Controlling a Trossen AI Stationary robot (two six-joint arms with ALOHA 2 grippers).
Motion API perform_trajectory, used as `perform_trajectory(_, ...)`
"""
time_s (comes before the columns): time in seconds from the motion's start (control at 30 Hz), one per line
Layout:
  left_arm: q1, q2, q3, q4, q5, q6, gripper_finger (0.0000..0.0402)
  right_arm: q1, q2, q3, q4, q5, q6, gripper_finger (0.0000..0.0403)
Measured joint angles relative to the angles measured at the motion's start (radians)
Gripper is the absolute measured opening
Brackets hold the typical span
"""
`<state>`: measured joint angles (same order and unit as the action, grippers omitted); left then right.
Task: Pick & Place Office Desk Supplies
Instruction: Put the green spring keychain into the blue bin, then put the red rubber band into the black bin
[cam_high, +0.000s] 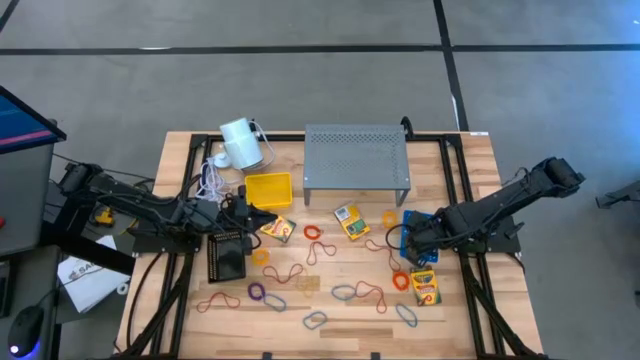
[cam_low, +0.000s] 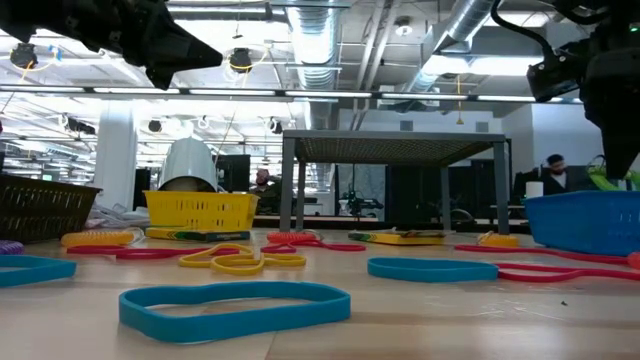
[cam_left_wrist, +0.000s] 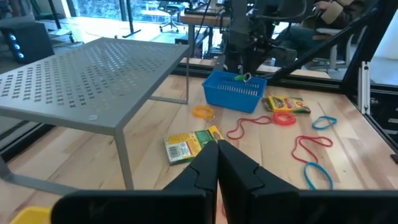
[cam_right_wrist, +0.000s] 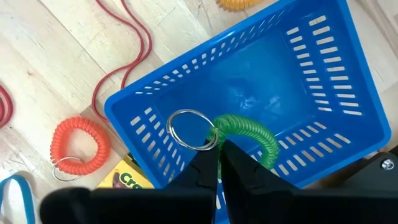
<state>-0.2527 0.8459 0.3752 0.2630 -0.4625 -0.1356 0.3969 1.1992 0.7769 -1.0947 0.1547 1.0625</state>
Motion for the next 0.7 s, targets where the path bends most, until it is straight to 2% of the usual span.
perform_trajectory(0.13, 0.000, 0.000, 0.000, 0.000, 0.000, 0.000, 0.0002, 0.002, 0.000, 0.000, 0.004, 0.000, 0.000, 0.0007)
perform_trajectory(0.23, 0.000, 0.000, 0.000, 0.000, 0.000, -0.003, 0.0002, 0.012, 0.000, 0.000, 0.005, 0.000, 0.000, 0.0024)
perform_trajectory(0.33, 0.000, 0.000, 0.000, 0.000, 0.000, -0.003, 0.0002, 0.014, 0.000, 0.000, 0.005, -0.005, 0.001, 0.0063)
perform_trajectory(0.43, 0.000, 0.000, 0.000, 0.000, 0.029, -0.003, 0.0002, 0.014, 0.000, 0.000, 0.004, -0.023, 0.001, 0.0119)
perform_trajectory(0.6, 0.000, 0.000, 0.000, 0.013, 0.195, -0.003, 0.0002, 0.000, 0.000, 0.000, 0.003, -0.017, 0.011, 0.0206)
perform_trajectory(0.7, -0.001, 0.000, 0.000, 0.017, 0.250, 0.000, 0.0007, -0.015, 0.000, 0.000, 0.004, 0.004, 0.011, 0.0229)
